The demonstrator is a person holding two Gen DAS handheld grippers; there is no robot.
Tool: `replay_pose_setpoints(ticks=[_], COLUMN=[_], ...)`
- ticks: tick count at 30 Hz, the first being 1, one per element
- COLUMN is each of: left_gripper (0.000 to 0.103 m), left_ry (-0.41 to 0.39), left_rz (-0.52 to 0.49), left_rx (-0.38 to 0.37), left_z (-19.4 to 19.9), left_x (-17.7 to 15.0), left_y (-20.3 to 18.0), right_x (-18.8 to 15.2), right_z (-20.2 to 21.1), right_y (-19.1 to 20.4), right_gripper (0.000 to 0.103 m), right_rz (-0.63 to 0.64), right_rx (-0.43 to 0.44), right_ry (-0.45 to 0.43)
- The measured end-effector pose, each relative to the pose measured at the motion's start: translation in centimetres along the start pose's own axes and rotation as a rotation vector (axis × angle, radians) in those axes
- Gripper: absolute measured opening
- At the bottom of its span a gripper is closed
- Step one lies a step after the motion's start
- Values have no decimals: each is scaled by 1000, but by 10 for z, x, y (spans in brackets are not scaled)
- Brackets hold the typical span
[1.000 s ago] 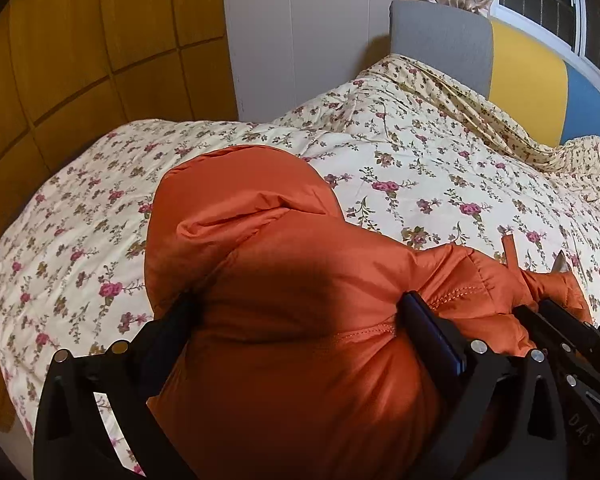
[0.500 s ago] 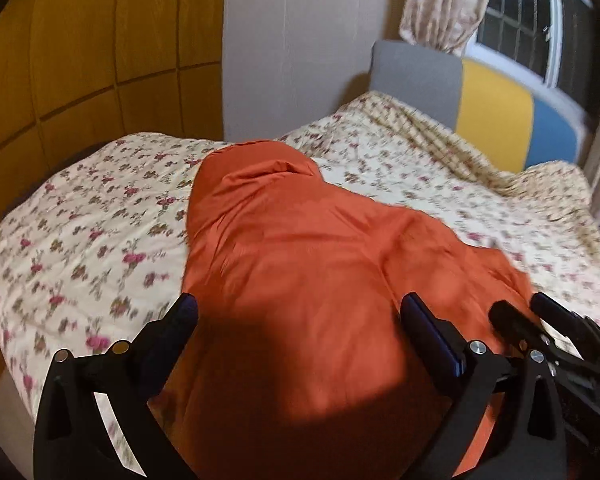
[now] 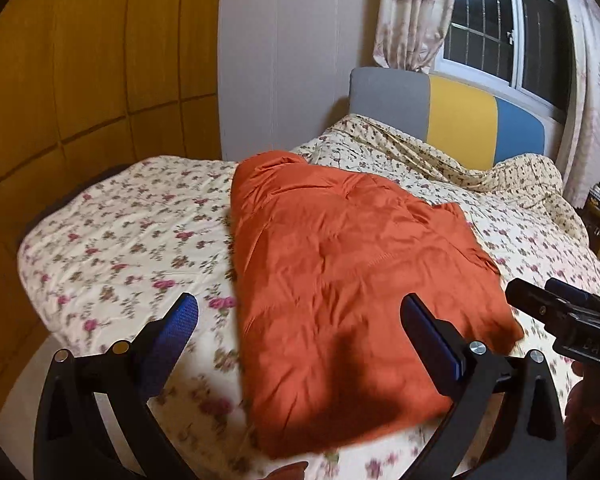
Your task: Fold large clothes
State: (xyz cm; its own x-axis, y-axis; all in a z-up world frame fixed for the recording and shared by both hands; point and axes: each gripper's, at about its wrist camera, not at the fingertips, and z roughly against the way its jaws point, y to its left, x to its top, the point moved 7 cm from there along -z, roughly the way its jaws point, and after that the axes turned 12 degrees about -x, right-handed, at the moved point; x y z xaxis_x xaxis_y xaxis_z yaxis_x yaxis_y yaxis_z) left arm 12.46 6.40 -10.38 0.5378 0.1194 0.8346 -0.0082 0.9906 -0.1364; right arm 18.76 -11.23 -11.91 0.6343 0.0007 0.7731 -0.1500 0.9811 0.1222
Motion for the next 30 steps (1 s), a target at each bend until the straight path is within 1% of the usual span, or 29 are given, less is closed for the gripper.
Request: replay_pose_setpoints(ticks=[4,6,11,13,21,26,30], left_gripper=[100,100,100,100,100,100,100], left_ry=[-15,-25,-6,-9,-21,-41,-40], left_rz=[-15,-13,22,29,49,28,19], left_rx=[50,50,15,15,12,15,7], left_z=[24,34,49,54,63,68,68], left_x=[-11,-18,-33,-37,-38,-36,-36], left_y=[-4,-5,-6,-7,-6,-11,-14], right_x=[-15,-21,-33,-35,-38,-38,-38], right_z=[28,38,61,67,79,82,81], right_y=[3,5,3,3,4,1,-1], right_gripper=[101,101,101,101,101,101,101], right_rz=[6,16,30,34,46,45,37], right_rx=[-6,-15,-31,-29,-35,-32,-31], right_ry=[-21,-31,-48,-55,-75,-79,-75])
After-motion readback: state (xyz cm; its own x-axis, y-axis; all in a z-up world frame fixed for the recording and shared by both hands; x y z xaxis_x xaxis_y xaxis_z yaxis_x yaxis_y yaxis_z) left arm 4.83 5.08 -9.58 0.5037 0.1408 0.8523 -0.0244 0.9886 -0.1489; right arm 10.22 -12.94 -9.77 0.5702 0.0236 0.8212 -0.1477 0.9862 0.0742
